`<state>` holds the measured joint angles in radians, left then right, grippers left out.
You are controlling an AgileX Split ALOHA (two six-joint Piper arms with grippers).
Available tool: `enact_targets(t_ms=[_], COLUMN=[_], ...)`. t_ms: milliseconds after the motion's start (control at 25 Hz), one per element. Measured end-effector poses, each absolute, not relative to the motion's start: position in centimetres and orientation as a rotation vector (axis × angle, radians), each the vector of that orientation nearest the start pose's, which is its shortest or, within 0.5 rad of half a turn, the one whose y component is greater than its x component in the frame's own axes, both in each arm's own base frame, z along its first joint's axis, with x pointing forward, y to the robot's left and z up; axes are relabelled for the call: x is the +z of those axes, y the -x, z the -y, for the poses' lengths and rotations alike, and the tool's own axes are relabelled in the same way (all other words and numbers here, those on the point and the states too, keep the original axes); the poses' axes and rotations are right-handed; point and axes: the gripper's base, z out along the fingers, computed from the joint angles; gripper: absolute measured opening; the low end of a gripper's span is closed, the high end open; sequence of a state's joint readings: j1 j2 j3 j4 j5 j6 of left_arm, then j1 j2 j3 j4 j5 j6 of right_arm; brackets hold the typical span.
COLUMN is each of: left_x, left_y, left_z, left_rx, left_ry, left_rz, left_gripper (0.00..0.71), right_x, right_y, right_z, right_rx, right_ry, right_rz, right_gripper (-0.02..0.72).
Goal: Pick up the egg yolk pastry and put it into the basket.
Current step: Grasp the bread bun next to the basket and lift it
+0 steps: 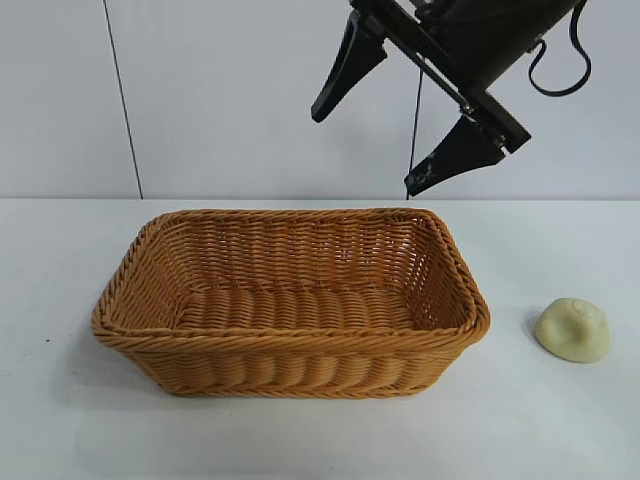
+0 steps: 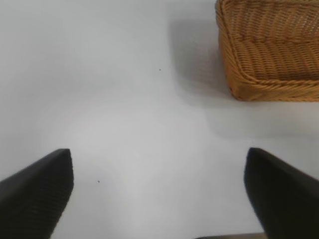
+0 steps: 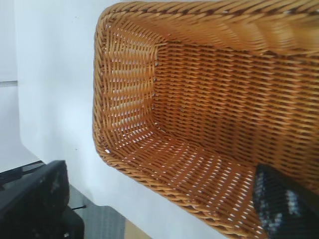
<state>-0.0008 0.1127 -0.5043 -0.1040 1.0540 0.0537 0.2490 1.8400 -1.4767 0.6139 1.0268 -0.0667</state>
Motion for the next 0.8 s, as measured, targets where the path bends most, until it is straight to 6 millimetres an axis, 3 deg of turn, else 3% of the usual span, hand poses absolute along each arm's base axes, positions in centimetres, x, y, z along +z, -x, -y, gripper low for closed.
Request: enact_targets(t_ms=[240,480,800], left_x=[27.9,27.9,27.9], left_y=[0.6,0.6,0.6], left_z=[0.8,0.8,0.8], left_rx=[-0.091,-0.091,-0.091], left_ry=[-0.060,-0.059,-0.059], left_rz=[-2.029,-2.026,-2.026], left_gripper=[0.685,0.685,0.685], right_x=[28.9,28.5,27.5], right_y=[-37.3,-37.6,-38.9], right_z=[-12.4,-9.6,-2.6], right_rx=[0.548,0.240,0.176], right_ry=[0.118,0.110,-0.151], right_rz=[-2.835,-2.901,-2.933], right_gripper=[0.694,0.694,0.694])
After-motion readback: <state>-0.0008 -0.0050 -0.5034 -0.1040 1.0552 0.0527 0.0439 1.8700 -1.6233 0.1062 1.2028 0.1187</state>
